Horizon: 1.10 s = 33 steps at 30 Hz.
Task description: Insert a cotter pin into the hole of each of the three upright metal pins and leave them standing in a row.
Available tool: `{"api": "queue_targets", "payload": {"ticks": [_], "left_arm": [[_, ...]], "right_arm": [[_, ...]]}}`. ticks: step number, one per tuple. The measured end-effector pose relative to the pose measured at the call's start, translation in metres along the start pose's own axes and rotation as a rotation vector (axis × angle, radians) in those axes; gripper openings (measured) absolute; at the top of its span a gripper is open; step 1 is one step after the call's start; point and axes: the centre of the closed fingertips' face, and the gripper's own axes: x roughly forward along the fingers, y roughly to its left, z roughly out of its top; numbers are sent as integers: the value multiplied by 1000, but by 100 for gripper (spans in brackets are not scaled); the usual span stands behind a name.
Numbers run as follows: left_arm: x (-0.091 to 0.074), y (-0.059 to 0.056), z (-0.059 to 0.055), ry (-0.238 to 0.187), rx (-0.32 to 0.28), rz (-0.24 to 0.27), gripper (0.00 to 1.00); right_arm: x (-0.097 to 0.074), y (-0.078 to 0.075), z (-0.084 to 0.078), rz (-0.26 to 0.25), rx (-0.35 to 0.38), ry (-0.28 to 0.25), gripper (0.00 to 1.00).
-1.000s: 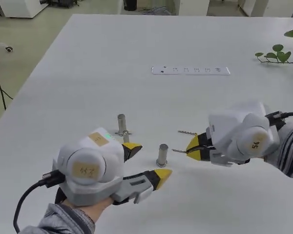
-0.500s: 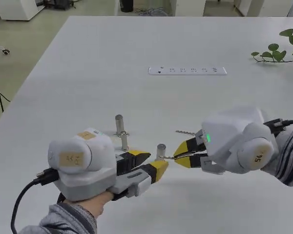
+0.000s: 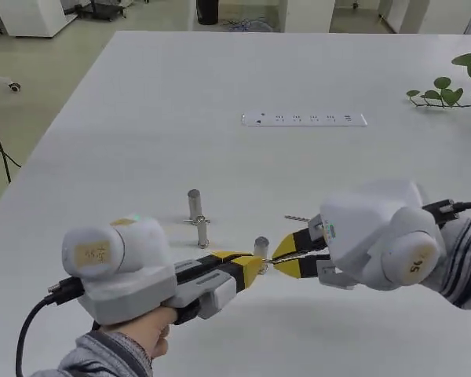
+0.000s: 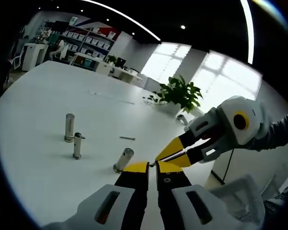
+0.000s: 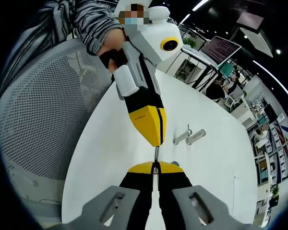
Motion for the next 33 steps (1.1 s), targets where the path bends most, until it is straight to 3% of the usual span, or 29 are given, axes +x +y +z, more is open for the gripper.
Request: {"api": "queue_targets", "payload": {"ticks": [7, 11, 13, 17, 22, 24, 33], "left_arm": [[0, -2, 1, -9, -21, -21, 0], [1, -4, 0, -1, 0, -36, 0], [1, -6, 0, 4, 36, -49, 0], [1, -9, -3, 47, 221, -67, 0], [-1, -16, -7, 86, 395, -114, 0], [-2, -17, -7, 81, 407, -127, 0], [-7, -23, -13, 104, 561, -203, 0]], "right_arm": [[0, -1, 0, -10, -4, 2, 0], [-1, -2, -1, -11, -6, 5, 0], [-1, -2, -1, -14, -1, 6, 0], [-1, -2, -3, -6, 26, 12, 0], [-1, 2, -7, 16, 54, 22, 1], [-1, 3, -8, 24, 59, 22, 2], [-1, 14, -9, 77, 85, 12, 2]]}}
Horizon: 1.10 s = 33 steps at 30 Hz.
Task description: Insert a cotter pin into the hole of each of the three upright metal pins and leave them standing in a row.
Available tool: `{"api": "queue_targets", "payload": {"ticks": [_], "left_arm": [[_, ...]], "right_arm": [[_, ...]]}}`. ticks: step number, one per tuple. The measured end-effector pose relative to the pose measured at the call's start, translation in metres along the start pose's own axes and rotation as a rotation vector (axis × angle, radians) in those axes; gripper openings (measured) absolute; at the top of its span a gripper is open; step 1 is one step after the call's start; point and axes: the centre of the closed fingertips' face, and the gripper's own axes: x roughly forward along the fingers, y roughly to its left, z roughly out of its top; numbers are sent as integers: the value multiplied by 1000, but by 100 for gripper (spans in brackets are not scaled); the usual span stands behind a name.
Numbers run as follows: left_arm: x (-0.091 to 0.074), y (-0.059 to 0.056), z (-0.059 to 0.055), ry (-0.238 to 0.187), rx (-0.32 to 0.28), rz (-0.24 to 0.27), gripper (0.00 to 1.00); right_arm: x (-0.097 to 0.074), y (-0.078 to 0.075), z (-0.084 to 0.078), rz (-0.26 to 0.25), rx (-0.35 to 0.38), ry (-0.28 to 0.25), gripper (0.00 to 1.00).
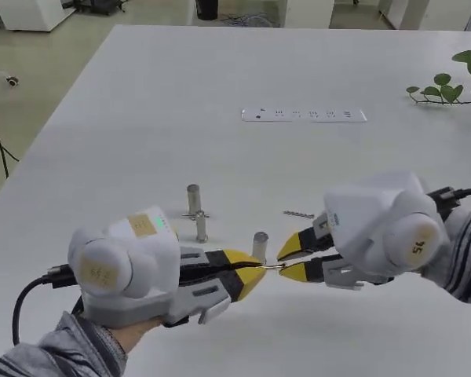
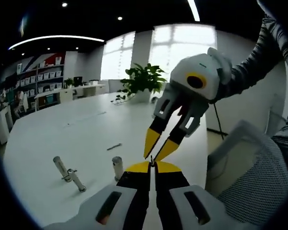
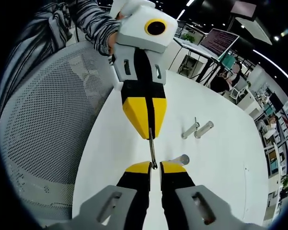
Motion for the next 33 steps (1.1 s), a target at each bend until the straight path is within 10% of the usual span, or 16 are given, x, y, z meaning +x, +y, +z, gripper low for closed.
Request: {"api": "queue_targets", "payload": {"ticks": [19, 33], "left_arm": [[0, 5, -12, 58, 67, 42, 0], [8, 25, -13, 41, 51, 177, 25]], "right_arm": [[-1, 5, -1, 24, -5, 9, 0], [-7, -16, -27, -67, 76, 43, 0]]}}
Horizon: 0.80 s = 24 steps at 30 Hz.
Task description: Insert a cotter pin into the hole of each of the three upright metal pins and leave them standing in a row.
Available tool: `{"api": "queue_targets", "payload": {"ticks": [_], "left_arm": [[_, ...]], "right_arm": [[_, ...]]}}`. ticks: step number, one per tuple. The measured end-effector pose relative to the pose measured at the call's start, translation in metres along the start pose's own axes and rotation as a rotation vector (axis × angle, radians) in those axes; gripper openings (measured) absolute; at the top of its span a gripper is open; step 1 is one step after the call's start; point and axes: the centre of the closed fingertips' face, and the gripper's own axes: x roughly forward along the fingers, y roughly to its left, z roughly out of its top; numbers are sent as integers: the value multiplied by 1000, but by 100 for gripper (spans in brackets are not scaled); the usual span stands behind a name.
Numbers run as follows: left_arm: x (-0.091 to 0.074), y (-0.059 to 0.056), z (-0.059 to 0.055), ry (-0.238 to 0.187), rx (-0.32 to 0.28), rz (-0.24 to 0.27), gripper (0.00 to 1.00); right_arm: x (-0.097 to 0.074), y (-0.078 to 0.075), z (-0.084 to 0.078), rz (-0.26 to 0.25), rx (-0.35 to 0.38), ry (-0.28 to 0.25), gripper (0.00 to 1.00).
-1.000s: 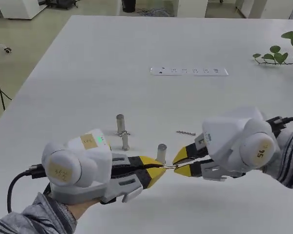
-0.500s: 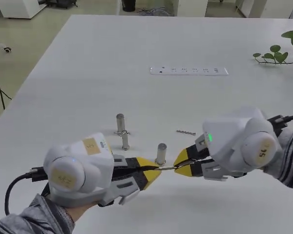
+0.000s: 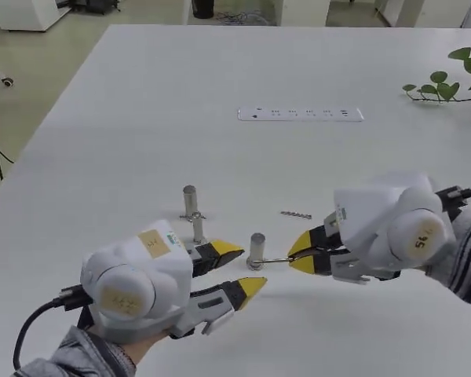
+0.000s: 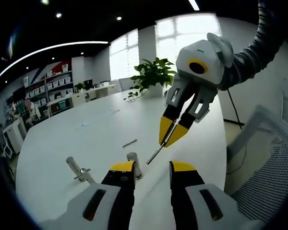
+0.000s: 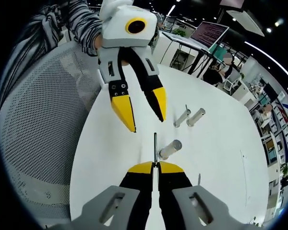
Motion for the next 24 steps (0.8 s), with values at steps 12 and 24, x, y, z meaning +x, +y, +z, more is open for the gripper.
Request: {"api": "queue_targets", "payload": {"ticks": [12, 24], "left_arm": [[18, 16, -15, 51, -49, 91, 28], [42, 29, -35, 101, -81, 179, 26]], "right_arm": [[1, -13, -23, -34, 45, 22, 0], [6, -22, -34, -52, 69, 16, 0]]}}
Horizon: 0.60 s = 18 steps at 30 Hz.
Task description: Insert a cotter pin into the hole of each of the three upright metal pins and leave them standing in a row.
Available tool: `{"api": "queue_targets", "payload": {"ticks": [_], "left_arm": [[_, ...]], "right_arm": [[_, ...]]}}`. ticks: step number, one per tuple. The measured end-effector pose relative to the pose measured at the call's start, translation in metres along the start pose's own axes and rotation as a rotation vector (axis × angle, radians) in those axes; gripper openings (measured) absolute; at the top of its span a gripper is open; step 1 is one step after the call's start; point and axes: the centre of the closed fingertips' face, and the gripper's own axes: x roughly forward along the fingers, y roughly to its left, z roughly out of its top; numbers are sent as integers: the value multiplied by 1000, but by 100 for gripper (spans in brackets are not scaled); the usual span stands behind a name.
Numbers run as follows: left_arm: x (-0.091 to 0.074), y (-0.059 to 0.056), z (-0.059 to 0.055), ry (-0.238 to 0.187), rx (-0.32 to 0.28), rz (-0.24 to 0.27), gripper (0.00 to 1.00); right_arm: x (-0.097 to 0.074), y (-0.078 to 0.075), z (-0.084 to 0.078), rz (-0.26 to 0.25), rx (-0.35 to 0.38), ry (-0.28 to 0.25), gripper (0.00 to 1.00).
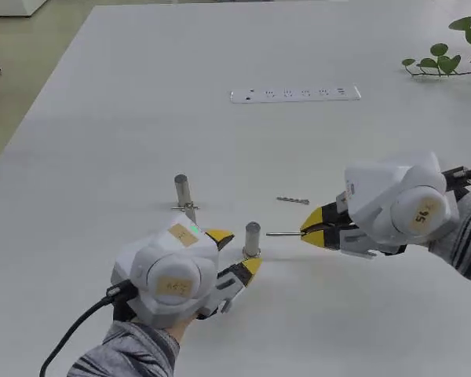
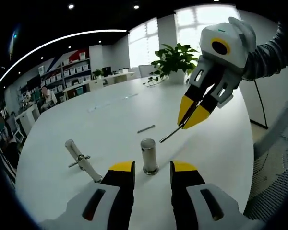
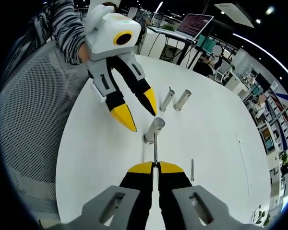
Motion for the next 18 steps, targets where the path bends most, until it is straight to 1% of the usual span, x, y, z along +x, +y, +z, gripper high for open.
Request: {"api": "queue_targets", "payload": {"ticks": [1, 6, 12, 18], "left_arm": [[3, 1, -2, 8, -14, 7, 26], [10, 5, -5, 16, -68, 35, 24], [18, 5, -6, 17, -119, 66, 22], [21, 3, -8, 23, -163, 87, 21]], "right_arm": [[0, -1, 0, -1, 2, -5, 0], [2, -3, 0, -9, 6, -23, 0], [4, -5, 0, -18, 4, -36, 0], [4, -6, 1, -22, 10, -50, 0]]}}
